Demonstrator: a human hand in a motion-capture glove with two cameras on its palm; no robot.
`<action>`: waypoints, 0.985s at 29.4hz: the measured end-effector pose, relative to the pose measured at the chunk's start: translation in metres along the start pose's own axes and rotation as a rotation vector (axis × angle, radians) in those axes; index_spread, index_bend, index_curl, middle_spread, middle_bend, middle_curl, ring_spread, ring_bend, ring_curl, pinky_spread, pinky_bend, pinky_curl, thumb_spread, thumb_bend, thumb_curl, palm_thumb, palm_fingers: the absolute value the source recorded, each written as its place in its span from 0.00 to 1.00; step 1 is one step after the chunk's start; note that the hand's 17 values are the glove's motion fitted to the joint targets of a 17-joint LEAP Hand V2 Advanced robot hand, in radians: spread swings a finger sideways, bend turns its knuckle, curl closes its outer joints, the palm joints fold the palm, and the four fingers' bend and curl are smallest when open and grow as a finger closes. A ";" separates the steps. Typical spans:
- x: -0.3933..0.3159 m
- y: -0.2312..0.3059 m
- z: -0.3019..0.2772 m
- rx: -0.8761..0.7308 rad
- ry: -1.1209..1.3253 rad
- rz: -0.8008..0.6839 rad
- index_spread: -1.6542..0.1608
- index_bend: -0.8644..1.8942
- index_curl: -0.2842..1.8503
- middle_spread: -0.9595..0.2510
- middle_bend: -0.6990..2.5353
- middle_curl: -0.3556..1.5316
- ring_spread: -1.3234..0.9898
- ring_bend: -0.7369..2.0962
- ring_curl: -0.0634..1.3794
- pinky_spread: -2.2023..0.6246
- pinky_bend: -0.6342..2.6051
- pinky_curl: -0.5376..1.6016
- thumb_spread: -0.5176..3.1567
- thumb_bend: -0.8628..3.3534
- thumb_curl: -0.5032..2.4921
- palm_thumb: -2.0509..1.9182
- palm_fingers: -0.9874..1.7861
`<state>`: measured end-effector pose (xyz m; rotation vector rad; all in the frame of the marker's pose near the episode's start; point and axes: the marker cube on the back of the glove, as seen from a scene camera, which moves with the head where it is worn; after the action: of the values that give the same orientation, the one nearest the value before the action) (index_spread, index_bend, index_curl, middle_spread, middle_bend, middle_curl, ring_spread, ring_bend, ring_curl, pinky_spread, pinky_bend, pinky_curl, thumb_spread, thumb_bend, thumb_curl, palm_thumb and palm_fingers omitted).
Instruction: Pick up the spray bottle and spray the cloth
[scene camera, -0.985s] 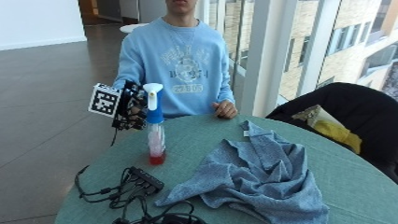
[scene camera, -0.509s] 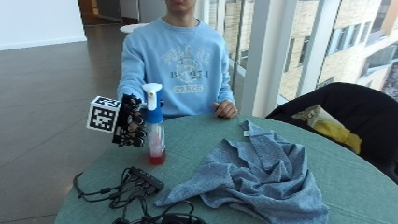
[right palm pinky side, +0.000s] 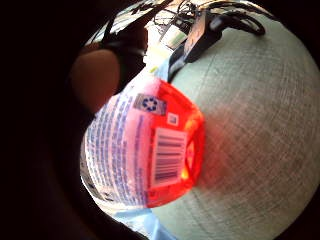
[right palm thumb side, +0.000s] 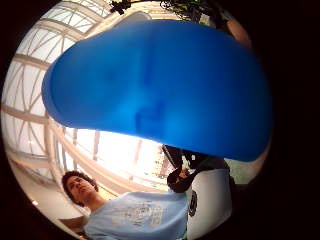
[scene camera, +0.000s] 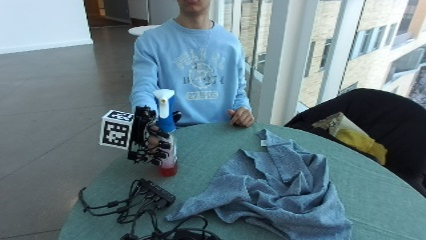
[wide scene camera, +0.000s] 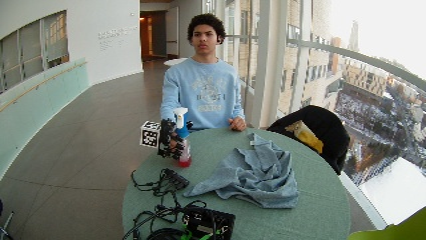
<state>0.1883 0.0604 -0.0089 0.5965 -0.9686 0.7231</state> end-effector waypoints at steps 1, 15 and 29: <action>0.000 0.001 0.000 0.007 0.000 -0.001 0.72 0.39 0.27 0.74 0.31 0.40 0.56 0.36 0.26 0.87 0.26 0.39 0.41 0.20 0.27 0.68 0.63; -0.011 -0.017 0.004 0.110 0.052 -0.140 0.77 0.36 0.29 0.70 0.32 0.42 0.54 0.42 0.30 0.87 0.24 0.37 0.40 0.21 0.31 0.73 0.73; -0.079 -0.043 0.032 -0.268 0.166 -0.149 0.79 0.37 0.30 0.72 0.35 0.44 0.55 0.44 0.32 0.84 0.26 0.39 0.41 0.20 0.32 0.71 0.78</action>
<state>0.1757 -0.0111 -0.0700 0.3627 -0.8398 0.4914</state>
